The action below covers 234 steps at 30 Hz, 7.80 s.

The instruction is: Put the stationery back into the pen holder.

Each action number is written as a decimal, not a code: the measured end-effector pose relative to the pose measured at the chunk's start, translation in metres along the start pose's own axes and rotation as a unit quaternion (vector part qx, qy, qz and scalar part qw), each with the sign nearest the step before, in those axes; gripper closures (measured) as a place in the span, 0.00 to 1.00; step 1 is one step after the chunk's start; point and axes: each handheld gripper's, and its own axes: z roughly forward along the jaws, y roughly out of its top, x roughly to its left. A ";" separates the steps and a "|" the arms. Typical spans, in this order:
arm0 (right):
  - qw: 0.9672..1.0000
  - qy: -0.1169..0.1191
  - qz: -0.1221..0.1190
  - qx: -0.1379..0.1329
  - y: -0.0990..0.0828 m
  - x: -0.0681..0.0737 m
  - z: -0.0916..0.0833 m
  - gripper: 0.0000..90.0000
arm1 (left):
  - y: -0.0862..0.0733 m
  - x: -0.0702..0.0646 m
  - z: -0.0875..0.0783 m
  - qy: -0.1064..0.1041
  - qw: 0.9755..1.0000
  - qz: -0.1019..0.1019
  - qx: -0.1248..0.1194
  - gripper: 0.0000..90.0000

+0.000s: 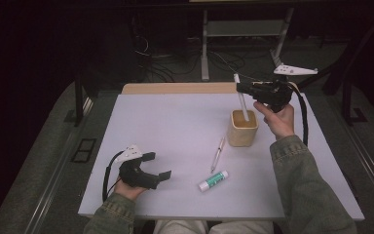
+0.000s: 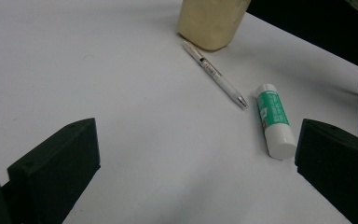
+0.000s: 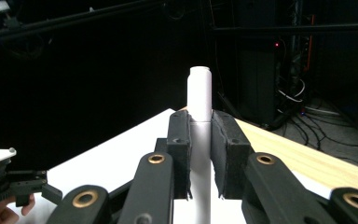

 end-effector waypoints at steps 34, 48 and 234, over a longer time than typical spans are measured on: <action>0.998 -0.033 0.043 0.030 -0.069 -0.035 0.005 0.86 | 0.000 0.000 0.000 0.000 1.000 0.001 0.002 0.00; 0.994 -0.056 0.027 0.084 -0.080 -0.026 0.002 0.85 | 0.000 0.000 0.001 0.000 1.000 0.000 0.002 0.00; 0.972 -0.039 0.035 0.229 -0.141 0.054 -0.093 0.00 | 0.056 -0.084 0.123 -0.066 0.918 0.173 0.351 0.72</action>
